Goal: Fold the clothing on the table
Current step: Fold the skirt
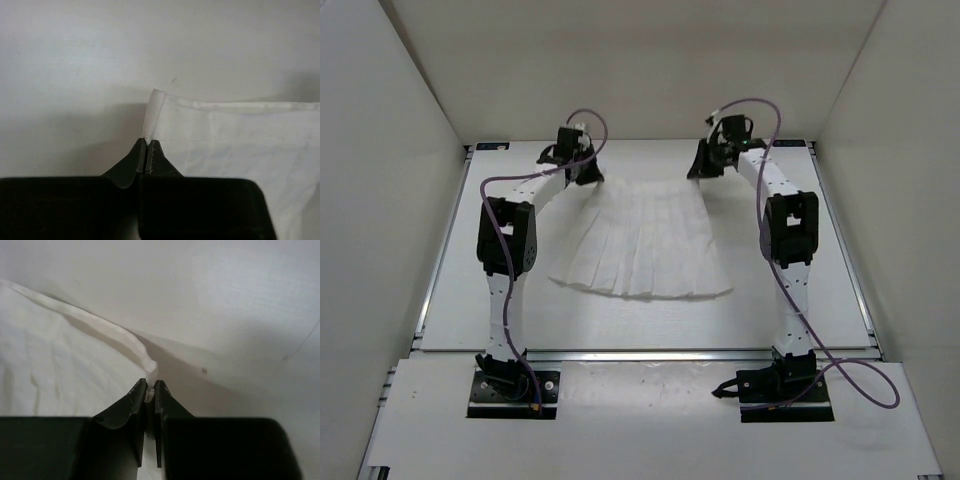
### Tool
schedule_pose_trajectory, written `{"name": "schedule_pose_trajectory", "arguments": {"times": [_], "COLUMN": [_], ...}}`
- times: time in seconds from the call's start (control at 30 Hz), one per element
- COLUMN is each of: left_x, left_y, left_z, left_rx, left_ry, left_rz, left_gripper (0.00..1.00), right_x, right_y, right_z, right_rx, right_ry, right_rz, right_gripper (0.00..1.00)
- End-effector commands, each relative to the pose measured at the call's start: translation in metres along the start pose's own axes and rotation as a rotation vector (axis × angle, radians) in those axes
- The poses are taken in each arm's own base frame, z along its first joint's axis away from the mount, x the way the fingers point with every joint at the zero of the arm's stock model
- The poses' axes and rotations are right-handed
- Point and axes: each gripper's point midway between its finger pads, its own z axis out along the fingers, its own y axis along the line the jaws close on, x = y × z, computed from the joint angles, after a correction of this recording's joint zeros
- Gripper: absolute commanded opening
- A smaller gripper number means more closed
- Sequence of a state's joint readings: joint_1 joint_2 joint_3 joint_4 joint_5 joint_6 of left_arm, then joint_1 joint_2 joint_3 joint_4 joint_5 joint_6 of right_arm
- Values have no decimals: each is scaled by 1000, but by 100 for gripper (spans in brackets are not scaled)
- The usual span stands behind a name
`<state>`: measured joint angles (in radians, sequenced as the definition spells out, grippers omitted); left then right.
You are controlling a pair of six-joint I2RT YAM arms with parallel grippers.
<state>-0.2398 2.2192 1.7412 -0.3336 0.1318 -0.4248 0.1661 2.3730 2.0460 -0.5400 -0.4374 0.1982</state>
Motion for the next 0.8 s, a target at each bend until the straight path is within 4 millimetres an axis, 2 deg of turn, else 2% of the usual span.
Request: {"name": "schedule_pose_trajectory", "arguments": {"times": [0.0,0.03,0.07,0.1,0.13,0.17,0.2,0.23,0.27,0.3,0.33,0.37,0.4,0.43,0.47,0.5,0.53,0.57,0.6,0.63,0.67,0.7,0.77], "left_x": [-120,-146,-175,-191,-207,-211,-219,-216,-209,-192,-171,-136,-123,-88,-40,5,18,58,87,115,141,156,167], "left_y": [-62,-77,-93,-99,-113,-112,-123,-128,-131,-130,-120,-113,-114,-103,-87,-72,-80,-60,-54,-46,-31,-22,-4], "left_z": [-64,-85,-123,-144,-179,-188,-218,-236,-243,-247,-247,-242,-243,-247,-242,-224,-248,-245,-247,-245,-246,-251,-253], "left_rx": [177,220,254,269,288,278,292,295,299,302,279,274,275,280,246,221,246,222,215,199,182,168,138], "left_ry": [-257,-317,-400,-456,-527,-556,-614,-645,-646,-632,-613,-561,-577,-562,-515,-467,-505,-443,-410,-336,-286,-275,-275], "left_rz": [95,105,116,135,154,176,200,221,235,238,231,231,238,222,210,208,200,200,204,203,199,197,141], "left_gripper": [0,0,0,0,0,0,0,0,0,0,0,0,0,0,0,0,0,0,0,0,0,0,0], "right_x": [-145,-166,-194,-215,-222,-222,-216,-202,-193,-170,-141,-125,-90,-50,-30,17,60,103,120,151,173,189,201], "right_y": [46,57,73,94,93,105,109,107,107,101,98,98,93,92,102,85,78,76,76,75,77,78,80], "right_z": [-107,-130,-171,-215,-235,-256,-275,-278,-276,-270,-263,-257,-246,-238,-252,-224,-219,-214,-213,-211,-214,-214,-210], "right_rx": [-109,-167,-193,-209,-194,-195,-174,-136,-123,-105,-102,-106,-105,-119,-129,-104,-89,-78,-76,-79,-93,-99,-109], "right_ry": [-387,-445,-548,-641,-682,-704,-711,-685,-666,-621,-581,-560,-532,-505,-522,-444,-397,-347,-333,-295,-285,-273,-272], "right_rz": [-80,-71,-99,-141,-160,-183,-223,-239,-242,-236,-229,-218,-196,-172,-175,-133,-101,-75,-66,-24,-8,-3,17], "right_gripper": [0,0,0,0,0,0,0,0,0,0,0,0,1,1,0,0,0,0,0,0,0,0,0]}}
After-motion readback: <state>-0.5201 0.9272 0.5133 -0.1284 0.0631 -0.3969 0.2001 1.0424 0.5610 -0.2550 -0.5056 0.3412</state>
